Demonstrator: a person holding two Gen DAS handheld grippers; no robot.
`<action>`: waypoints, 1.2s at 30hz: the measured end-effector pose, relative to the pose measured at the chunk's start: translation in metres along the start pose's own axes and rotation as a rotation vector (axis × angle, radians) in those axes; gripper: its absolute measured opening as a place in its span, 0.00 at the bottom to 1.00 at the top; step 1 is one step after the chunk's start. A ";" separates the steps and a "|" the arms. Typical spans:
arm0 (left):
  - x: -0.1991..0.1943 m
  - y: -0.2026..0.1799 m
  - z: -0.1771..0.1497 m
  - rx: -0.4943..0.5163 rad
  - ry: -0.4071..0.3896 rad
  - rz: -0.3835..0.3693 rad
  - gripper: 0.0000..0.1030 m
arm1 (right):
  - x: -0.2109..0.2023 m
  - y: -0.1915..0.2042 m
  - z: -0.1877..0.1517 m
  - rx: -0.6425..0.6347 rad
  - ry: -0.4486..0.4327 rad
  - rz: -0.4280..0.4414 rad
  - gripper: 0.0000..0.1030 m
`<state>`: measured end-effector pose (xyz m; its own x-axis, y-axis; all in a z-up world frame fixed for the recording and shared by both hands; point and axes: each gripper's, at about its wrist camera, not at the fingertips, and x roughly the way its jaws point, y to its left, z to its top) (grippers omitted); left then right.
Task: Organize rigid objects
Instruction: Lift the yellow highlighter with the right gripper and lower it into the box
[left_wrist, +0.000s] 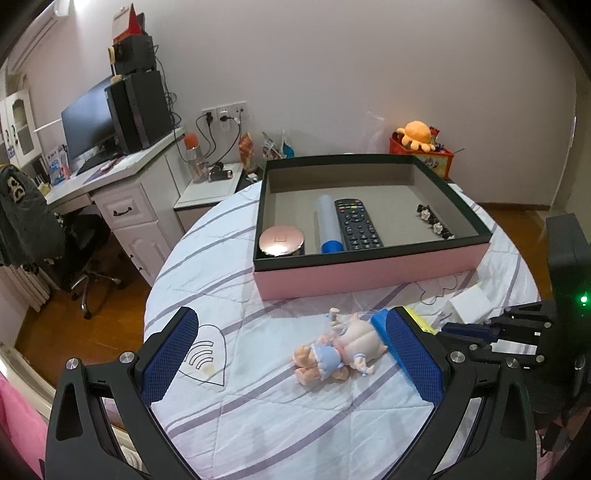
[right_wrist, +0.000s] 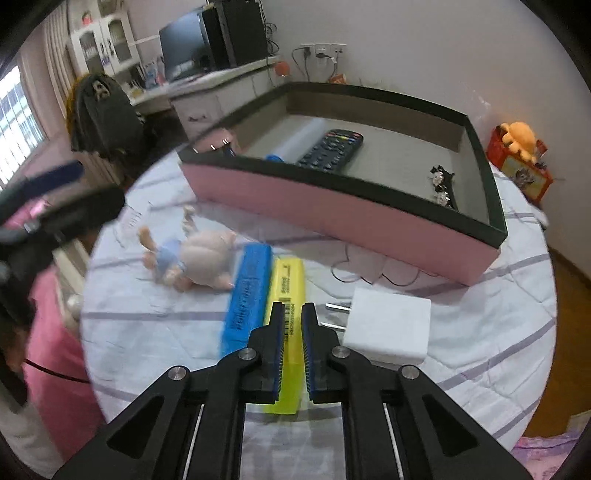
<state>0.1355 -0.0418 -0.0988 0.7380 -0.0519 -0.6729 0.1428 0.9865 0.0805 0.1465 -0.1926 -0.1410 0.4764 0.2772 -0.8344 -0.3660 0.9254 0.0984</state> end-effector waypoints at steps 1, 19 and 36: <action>0.001 0.001 0.000 -0.004 0.002 0.000 1.00 | 0.002 0.000 -0.001 -0.002 0.009 0.008 0.09; 0.000 -0.001 -0.007 0.009 0.018 -0.013 1.00 | 0.011 0.004 -0.009 -0.033 0.053 0.002 0.27; 0.003 0.004 0.037 -0.063 -0.061 -0.045 1.00 | -0.045 -0.009 0.055 0.007 -0.141 -0.040 0.26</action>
<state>0.1631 -0.0443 -0.0732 0.7711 -0.1039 -0.6282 0.1363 0.9907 0.0034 0.1727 -0.1991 -0.0743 0.5983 0.2734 -0.7532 -0.3396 0.9379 0.0707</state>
